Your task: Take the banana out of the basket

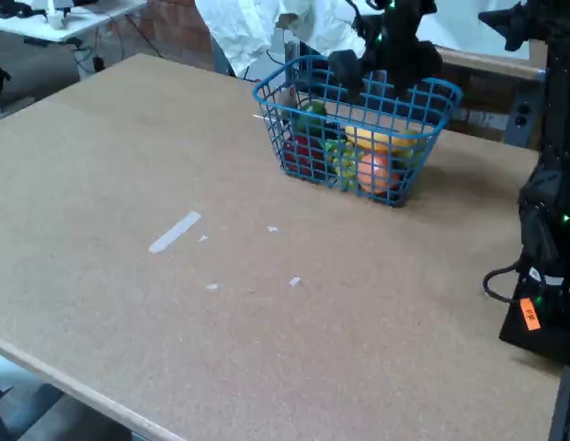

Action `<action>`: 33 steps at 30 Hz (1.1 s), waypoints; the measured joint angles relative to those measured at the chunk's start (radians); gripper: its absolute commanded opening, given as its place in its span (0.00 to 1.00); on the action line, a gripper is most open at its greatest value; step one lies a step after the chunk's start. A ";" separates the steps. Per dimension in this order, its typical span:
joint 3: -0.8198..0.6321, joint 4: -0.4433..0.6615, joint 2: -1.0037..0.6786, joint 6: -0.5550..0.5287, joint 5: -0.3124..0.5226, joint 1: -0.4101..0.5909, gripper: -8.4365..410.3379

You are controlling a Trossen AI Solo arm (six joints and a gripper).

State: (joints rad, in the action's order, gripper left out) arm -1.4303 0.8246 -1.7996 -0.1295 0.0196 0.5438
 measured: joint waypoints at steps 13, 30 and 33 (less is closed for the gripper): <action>0.027 -0.015 -0.007 0.085 0.022 0.043 0.98; 0.082 -0.164 -0.025 0.162 0.029 0.064 0.98; 0.083 -0.176 -0.041 0.167 0.018 0.064 0.98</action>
State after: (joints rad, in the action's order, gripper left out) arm -1.3476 0.6487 -1.8408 0.0372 0.0380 0.6083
